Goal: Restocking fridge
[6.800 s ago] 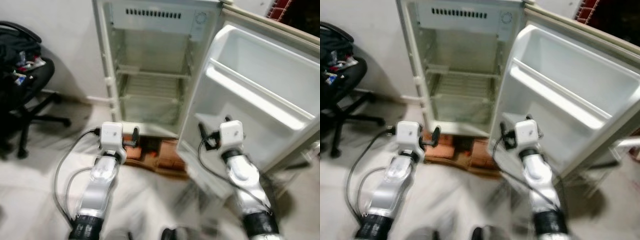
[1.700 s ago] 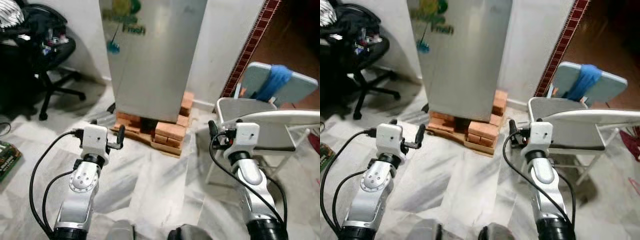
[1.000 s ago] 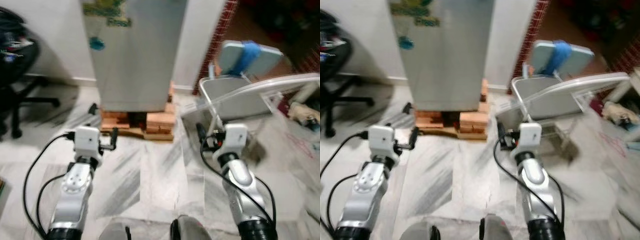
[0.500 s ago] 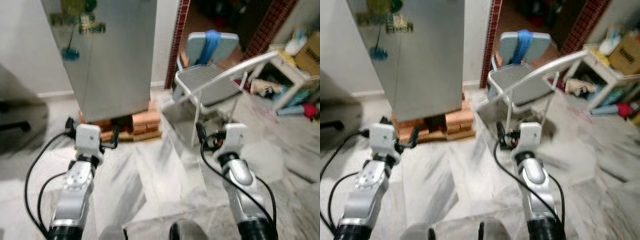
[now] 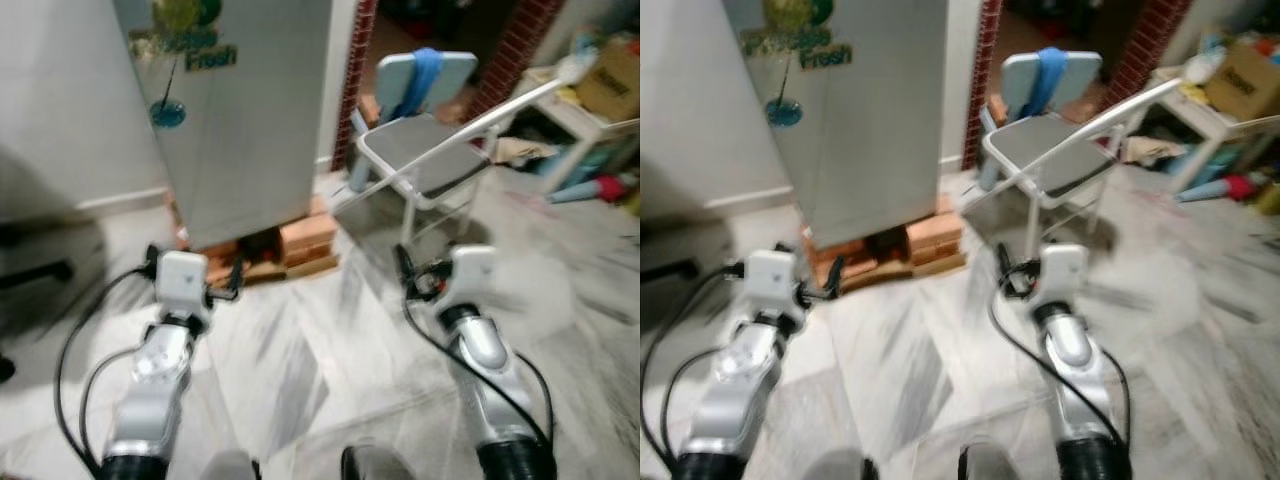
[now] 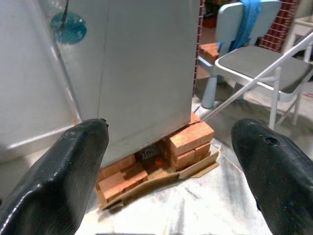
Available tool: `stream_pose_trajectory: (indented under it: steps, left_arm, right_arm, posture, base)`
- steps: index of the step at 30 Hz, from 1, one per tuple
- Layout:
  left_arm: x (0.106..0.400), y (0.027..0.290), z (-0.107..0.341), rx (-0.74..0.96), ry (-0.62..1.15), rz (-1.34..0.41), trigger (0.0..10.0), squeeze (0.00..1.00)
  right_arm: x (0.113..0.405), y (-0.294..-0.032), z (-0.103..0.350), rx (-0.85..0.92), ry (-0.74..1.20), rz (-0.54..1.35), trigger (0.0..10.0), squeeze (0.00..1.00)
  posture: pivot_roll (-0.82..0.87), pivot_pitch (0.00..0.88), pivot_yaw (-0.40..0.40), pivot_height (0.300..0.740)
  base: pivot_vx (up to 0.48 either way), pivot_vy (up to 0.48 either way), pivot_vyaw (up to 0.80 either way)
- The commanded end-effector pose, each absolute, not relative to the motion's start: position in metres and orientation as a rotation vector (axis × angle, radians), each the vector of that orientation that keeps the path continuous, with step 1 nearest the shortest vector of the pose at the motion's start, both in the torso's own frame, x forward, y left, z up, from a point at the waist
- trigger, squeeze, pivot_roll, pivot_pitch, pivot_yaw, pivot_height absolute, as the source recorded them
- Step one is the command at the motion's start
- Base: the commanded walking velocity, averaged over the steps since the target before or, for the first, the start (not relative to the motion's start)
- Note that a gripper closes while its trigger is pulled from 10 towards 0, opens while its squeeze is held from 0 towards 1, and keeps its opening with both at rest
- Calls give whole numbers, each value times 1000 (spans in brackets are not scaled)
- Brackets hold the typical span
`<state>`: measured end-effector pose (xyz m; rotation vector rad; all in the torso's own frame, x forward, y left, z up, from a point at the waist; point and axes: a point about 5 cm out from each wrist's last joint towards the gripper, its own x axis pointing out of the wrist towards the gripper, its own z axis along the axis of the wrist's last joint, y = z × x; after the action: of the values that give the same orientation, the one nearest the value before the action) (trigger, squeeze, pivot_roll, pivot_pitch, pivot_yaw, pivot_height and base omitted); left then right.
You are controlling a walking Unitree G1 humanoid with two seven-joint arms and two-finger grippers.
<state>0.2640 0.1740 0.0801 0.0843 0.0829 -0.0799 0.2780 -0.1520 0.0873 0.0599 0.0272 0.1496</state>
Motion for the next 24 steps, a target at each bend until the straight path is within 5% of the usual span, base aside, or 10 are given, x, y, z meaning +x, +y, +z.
stream_pose_trajectory:
  steps: [1,9,24]
  left_arm:
    - [265,164,82,53,72,-116,10000,0]
    - [266,163,83,53,66,-123,10000,0]
    - [265,163,81,49,79,-121,10000,0]
  right_arm:
    - [278,-163,89,36,21,121,10000,0]
    - [281,-166,92,35,15,114,10000,0]
    - [279,-166,92,-41,1,126,10000,0]
  posture:
    - [23,71,-30,740]
    - [21,74,-30,740]
    - [21,73,-33,740]
  base:
    - [0,480,-800]
    - [0,462,-605]
    - [0,459,0]
